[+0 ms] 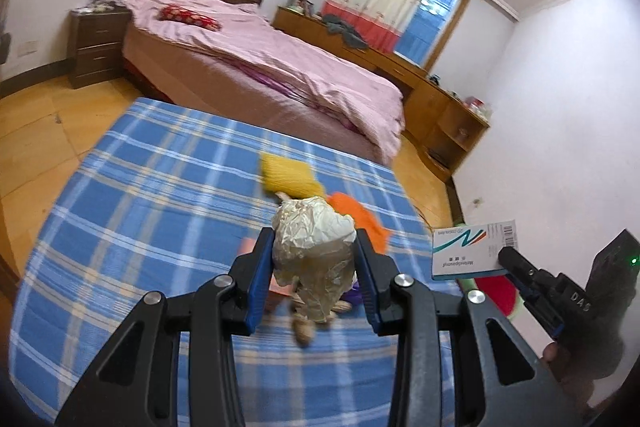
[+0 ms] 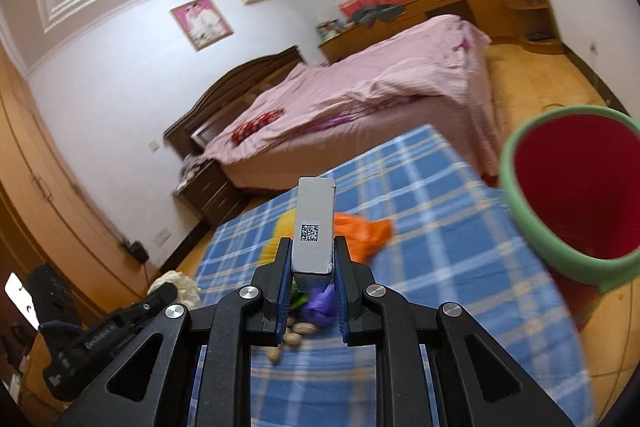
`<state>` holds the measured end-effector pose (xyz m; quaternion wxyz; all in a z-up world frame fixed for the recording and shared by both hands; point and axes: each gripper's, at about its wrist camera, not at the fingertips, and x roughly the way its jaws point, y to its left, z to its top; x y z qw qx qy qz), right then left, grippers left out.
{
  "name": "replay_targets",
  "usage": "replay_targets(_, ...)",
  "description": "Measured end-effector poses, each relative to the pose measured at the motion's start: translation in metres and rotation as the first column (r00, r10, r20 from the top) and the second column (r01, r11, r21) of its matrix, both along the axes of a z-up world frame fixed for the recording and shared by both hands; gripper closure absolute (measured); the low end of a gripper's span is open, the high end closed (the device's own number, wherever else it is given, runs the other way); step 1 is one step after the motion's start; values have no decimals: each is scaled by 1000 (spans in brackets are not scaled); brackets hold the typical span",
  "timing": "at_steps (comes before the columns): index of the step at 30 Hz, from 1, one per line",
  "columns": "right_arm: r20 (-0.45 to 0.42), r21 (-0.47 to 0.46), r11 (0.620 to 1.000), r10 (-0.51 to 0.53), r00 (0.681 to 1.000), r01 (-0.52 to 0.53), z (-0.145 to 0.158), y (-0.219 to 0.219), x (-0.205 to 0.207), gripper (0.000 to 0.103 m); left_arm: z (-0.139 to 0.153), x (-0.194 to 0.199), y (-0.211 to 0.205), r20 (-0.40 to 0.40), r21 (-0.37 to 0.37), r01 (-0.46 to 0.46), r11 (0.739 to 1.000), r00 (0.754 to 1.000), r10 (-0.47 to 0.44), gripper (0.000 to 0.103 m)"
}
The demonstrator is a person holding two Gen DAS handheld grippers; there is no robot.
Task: Collect trash
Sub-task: 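Carry both items over the red bin and open both tools to drop them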
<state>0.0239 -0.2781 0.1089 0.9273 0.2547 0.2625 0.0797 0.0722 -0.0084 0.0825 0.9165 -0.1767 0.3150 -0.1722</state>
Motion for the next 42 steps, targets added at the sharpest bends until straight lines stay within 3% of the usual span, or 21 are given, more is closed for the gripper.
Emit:
replay_targets(7,23,21,994,-109,994,109,-2,-47,-29,85,4,3,-51,-17,2,125,992,992,-125,64)
replay_targets(13,44,25,977,-214,976,213,-3,-85,-45,85,5,11,-107,-16,39,243,969,970,-243,64)
replay_targets(28,-18,-9,913,-408,913,408,-34,-173,-61,85,-8,42,-274,-85,76,521,850,853,-515,64)
replay_targets(31,-43,1,904,-428,903,429,-48,-192,-64,85,-16,48,-304,-110,86,547,833,836,-537,64)
replay_targets(36,-61,13,896,-442,895,444,-60,-210,-66,84,-28,53,-336,-118,149,559,815,829,-547,61)
replay_targets(42,-82,22,894,-444,892,447,-70,-219,-67,82,-40,55,-352,-152,163,578,800,816,-558,49)
